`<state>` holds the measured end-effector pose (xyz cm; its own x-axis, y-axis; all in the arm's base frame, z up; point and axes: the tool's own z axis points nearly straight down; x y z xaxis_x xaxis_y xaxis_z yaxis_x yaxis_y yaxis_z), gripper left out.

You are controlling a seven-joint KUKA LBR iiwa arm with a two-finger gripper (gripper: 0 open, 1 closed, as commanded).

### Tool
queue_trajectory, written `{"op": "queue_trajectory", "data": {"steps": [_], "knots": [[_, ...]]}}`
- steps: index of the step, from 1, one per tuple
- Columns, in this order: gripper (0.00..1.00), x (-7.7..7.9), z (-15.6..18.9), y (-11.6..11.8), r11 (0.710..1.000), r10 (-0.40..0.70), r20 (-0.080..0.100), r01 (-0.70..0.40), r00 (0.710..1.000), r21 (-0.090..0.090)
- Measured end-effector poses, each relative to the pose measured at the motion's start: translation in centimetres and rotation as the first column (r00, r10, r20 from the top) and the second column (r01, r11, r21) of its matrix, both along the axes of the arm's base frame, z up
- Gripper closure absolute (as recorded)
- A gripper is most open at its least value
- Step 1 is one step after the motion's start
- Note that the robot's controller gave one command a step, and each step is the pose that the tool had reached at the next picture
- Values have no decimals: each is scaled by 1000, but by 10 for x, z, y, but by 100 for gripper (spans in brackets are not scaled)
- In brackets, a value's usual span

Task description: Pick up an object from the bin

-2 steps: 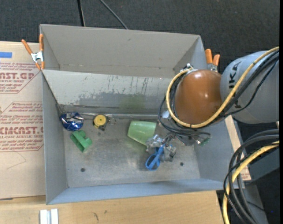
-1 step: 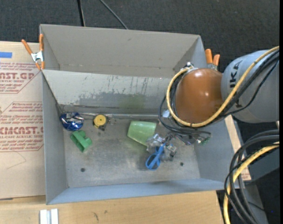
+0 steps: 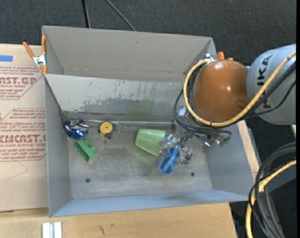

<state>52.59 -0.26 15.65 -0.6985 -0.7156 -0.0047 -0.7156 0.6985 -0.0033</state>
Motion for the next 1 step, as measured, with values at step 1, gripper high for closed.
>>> {"op": "queue_trajectory", "data": {"steps": [1], "knots": [[100,1,28,1,1000,0,-1,0,1000,0]]}}
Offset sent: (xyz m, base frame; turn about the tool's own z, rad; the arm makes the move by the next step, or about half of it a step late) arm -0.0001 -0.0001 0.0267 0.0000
